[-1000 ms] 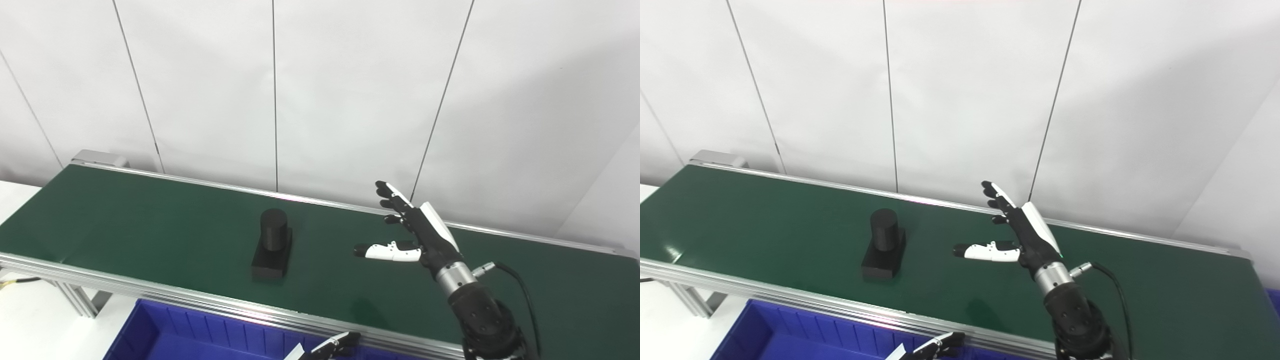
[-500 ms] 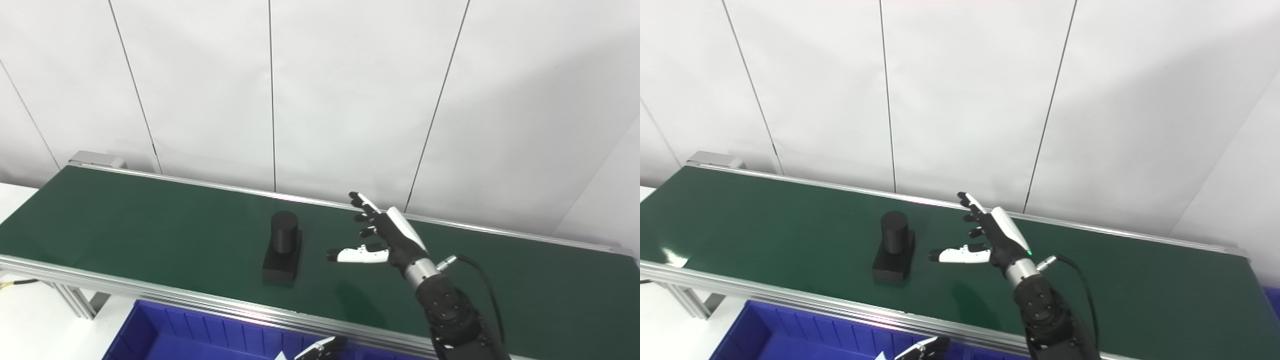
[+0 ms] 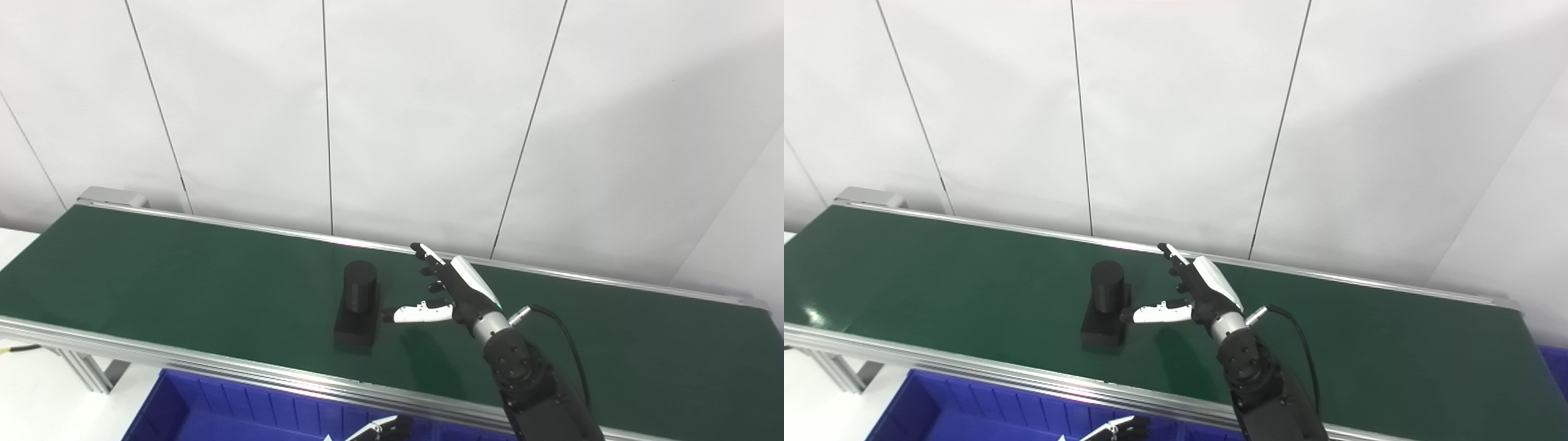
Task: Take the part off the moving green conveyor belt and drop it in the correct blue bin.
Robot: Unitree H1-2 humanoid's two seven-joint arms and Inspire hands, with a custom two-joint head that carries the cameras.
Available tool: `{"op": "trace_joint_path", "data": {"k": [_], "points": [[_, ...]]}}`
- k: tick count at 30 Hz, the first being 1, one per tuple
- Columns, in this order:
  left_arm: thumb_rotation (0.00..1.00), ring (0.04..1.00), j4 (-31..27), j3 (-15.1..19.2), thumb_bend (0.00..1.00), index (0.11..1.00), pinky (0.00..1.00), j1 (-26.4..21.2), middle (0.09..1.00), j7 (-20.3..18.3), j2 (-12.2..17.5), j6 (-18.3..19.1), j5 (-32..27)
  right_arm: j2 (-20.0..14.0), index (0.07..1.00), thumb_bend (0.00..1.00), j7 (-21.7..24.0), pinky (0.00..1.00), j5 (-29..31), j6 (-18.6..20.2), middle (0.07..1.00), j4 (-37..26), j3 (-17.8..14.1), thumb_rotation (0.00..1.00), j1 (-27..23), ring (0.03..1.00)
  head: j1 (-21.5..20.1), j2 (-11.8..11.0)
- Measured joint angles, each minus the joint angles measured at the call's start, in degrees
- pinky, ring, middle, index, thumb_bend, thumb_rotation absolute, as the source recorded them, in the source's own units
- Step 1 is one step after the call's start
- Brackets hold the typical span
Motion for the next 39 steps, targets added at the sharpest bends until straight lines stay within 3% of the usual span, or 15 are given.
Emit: {"op": "trace_joint_path", "data": {"k": [14,22,34,39], "points": [[0.79,0.792,-1.9,-1.5,0.82,0.821,0.70,0.8,0.817,0.0,0.2,0.0,1.3,2.2,0.968,0.97,-5.0,0.74,-0.6,-0.4,0.964,14.6,0.7,0.43,-6.4,0.882,0.1,-0.3],[0.78,0.782,-2.5,-2.3,0.82,0.802,0.70,1.5,0.807,-0.1,0.1,0.0,1.2,3.1,0.954,0.98,-8.8,0.75,-0.5,-2.5,0.950,22.7,1.0,0.41,-9.1,0.878,0.4,-0.8],[0.80,0.776,-4.2,-3.6,0.84,0.780,0.68,2.4,0.802,-0.1,-0.3,0.3,2.5,5.5,0.907,0.96,-14.6,0.82,-0.6,-9.9,0.885,33.6,2.2,0.36,-12.4,0.854,1.0,0.1],[0.78,0.780,-5.1,-4.0,0.83,0.778,0.68,2.9,0.805,-0.1,-0.7,1.4,2.4,6.5,0.901,0.94,-16.8,0.84,-0.5,-10.9,0.877,36.6,2.3,0.32,-13.6,0.860,0.8,0.2]]}}
